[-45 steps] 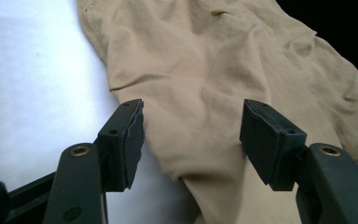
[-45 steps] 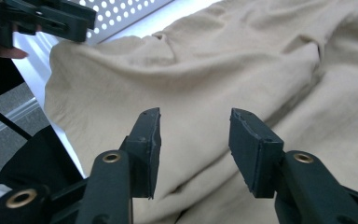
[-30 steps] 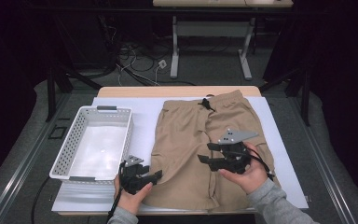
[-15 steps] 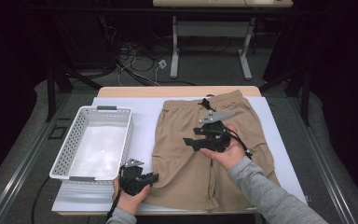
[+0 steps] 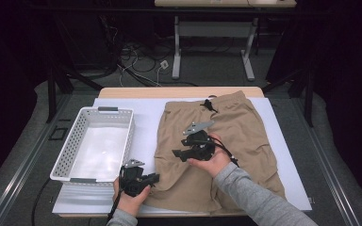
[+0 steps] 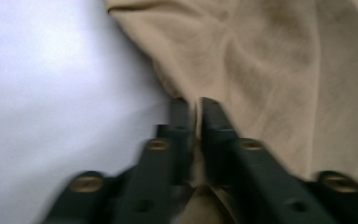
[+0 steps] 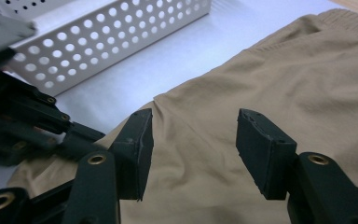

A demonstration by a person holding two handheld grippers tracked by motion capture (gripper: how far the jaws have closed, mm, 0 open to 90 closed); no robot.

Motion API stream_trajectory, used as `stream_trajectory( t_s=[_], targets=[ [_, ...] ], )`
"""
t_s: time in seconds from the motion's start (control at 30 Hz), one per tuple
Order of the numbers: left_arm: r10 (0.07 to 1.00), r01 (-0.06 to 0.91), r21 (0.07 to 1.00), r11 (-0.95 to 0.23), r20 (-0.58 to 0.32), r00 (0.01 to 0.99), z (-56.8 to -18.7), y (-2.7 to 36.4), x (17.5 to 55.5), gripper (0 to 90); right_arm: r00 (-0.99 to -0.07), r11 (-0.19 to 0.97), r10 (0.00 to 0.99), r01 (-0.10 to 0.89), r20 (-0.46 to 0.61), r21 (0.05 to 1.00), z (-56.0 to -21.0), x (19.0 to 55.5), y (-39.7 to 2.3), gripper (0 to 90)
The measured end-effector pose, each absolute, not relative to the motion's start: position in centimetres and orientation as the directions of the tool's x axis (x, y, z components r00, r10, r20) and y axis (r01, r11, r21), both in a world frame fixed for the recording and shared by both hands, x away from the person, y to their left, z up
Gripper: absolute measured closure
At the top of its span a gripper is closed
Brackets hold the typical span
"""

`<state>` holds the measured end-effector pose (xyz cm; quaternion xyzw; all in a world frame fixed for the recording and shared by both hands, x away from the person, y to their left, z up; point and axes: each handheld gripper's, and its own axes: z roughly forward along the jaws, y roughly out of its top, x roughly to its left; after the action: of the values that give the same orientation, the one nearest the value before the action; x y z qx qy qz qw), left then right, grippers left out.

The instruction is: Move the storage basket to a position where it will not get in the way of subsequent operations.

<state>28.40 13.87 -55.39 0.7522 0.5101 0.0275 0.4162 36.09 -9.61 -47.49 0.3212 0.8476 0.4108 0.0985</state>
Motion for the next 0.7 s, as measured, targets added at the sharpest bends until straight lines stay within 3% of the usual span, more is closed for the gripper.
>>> stream_trajectory(
  t_s=[0.17, 0.3, 0.53, 0.57, 0.7],
  targets=[
    [0.766, 0.688, 0.703, -0.180, -0.339, 0.547, -54.7, 14.0, 26.6, 47.7, -0.755, 0.429, 0.642, 0.498, 0.133, 0.754, -47.9, 37.4, -9.4, 46.3],
    [0.763, 0.668, 0.708, -0.231, -0.294, 0.576, -54.6, 14.2, 25.0, 44.1, -0.741, 0.421, 0.657, 0.516, 0.143, 0.746, -47.9, 38.3, -9.1, 46.4],
    [0.741, 0.699, 0.665, -0.264, -0.324, 0.588, -55.6, 14.8, 23.7, 41.1, -0.738, 0.428, 0.663, 0.512, 0.126, 0.745, -47.4, 39.4, -8.6, 46.3],
    [0.736, 0.704, 0.652, -0.283, -0.323, 0.595, -55.7, 14.8, 23.5, 43.5, -0.733, 0.417, 0.667, 0.513, 0.131, 0.750, -47.4, 39.6, -8.5, 46.3],
    [0.732, 0.714, 0.622, -0.321, -0.315, 0.604, -55.3, 15.0, 22.5, 77.4, -0.733, 0.411, 0.666, 0.515, 0.139, 0.752, -47.0, 40.0, -8.6, 46.3]
  ],
)
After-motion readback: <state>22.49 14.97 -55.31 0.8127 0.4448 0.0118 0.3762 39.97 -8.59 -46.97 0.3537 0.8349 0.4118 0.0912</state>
